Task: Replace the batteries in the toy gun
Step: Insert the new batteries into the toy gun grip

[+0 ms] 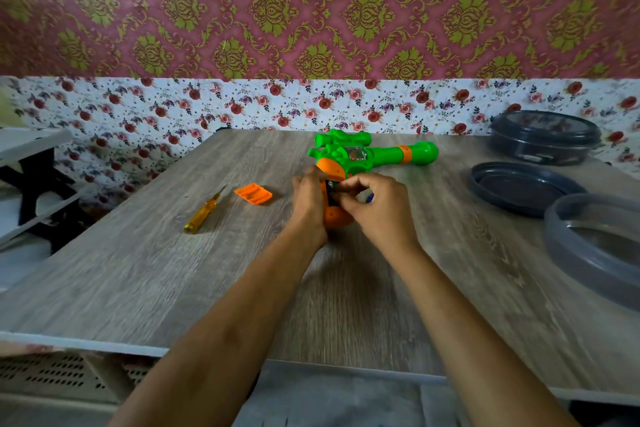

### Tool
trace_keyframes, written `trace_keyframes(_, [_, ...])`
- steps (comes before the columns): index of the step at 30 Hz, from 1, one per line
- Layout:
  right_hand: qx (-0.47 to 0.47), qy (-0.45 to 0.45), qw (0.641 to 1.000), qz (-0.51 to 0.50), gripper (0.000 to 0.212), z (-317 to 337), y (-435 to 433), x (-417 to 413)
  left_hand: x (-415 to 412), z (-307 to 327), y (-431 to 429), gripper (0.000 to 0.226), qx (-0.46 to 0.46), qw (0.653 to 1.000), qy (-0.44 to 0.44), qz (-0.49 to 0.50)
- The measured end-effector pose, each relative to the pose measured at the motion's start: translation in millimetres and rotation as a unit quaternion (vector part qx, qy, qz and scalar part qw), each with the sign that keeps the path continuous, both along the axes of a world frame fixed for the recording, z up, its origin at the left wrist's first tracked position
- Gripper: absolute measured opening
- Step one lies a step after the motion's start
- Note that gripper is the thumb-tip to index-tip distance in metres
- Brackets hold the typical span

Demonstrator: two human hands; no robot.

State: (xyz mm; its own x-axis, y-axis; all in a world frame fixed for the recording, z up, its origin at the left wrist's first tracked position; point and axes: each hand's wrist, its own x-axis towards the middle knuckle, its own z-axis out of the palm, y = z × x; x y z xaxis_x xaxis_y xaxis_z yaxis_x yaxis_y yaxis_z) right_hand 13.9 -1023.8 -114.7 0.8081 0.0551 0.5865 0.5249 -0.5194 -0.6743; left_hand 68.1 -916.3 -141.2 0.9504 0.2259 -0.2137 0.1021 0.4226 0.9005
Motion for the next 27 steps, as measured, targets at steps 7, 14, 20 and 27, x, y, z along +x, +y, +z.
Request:
trace_keyframes(7, [-0.062,0.074,0.992,-0.087,0.018,20.0,4.1,24.4,-14.0,16.2,-8.9,0.05,-0.07,0.997,-0.033,-0.017])
trace_keyframes(14, [0.164,0.2,0.963,-0.069,0.016,14.2,8.7,28.3,-15.8,18.6,-3.4,0.05,-0.094,0.996,0.004,0.004])
trace_keyframes(20, [0.622,0.353,0.696,0.063,0.036,19.4,-20.7,20.8,-20.2,16.5,-2.2,0.051,-0.098,0.995,-0.003,0.004])
trace_keyframes(27, [0.661,0.32,0.665,0.136,0.029,19.4,-13.9,20.6,-24.9,22.2,-1.7,0.037,-0.109,0.994,0.005,0.01])
